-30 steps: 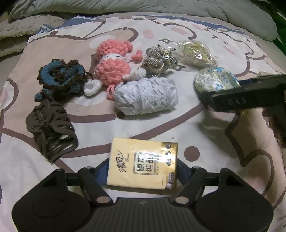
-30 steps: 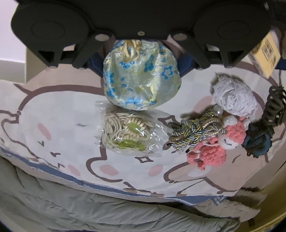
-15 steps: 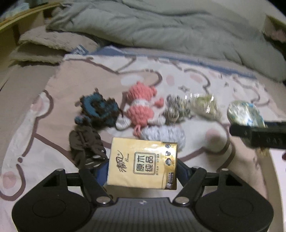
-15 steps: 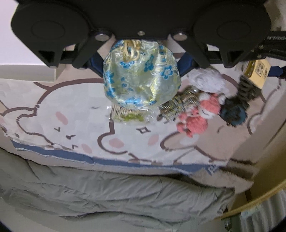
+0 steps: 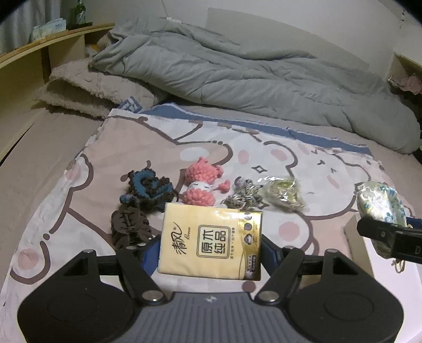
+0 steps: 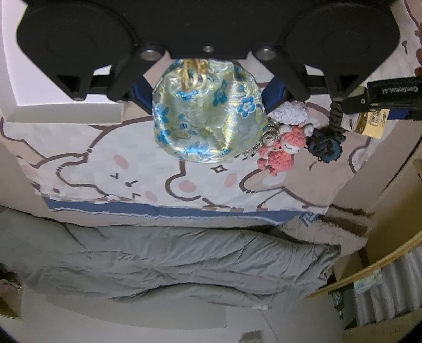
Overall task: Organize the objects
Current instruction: 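Carry the tissue pack in the left tool while the right tool carries the pouch to the white box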
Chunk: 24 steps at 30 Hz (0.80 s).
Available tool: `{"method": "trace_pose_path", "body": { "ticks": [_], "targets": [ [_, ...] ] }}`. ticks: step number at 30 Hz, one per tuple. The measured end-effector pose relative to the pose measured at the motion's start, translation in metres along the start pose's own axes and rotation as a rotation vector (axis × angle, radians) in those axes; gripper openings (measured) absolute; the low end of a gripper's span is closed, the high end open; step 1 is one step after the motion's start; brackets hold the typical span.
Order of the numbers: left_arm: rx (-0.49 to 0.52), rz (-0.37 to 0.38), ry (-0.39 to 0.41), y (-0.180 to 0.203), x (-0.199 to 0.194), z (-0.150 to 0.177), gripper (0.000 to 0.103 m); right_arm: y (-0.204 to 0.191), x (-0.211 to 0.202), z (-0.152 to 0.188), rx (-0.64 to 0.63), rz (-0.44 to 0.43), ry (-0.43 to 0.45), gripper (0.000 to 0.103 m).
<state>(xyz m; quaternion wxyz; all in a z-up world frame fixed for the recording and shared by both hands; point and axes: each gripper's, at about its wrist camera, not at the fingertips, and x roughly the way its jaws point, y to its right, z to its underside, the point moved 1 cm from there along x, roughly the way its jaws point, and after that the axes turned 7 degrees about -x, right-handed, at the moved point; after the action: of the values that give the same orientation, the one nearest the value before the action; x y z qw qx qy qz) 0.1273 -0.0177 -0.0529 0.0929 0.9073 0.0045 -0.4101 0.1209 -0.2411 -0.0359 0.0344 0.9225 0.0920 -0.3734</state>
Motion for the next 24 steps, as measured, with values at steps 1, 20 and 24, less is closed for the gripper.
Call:
{"method": "trace_pose_path", "body": {
  "ticks": [1,20,24],
  "targets": [
    [-0.001,0.001,0.004,0.003,-0.002,0.0,0.074,0.003,-0.005,0.001,0.007,-0.003,0.008,0.084],
    [0.099,0.205,-0.046,0.14,-0.017,0.034,0.074,0.106,-0.077,0.045,0.082,0.183,0.007,0.084],
    [0.142,0.248,-0.072,0.173,-0.017,0.052,0.074,0.131,-0.089,0.062,0.097,0.216,-0.014,0.084]
  ]
}}
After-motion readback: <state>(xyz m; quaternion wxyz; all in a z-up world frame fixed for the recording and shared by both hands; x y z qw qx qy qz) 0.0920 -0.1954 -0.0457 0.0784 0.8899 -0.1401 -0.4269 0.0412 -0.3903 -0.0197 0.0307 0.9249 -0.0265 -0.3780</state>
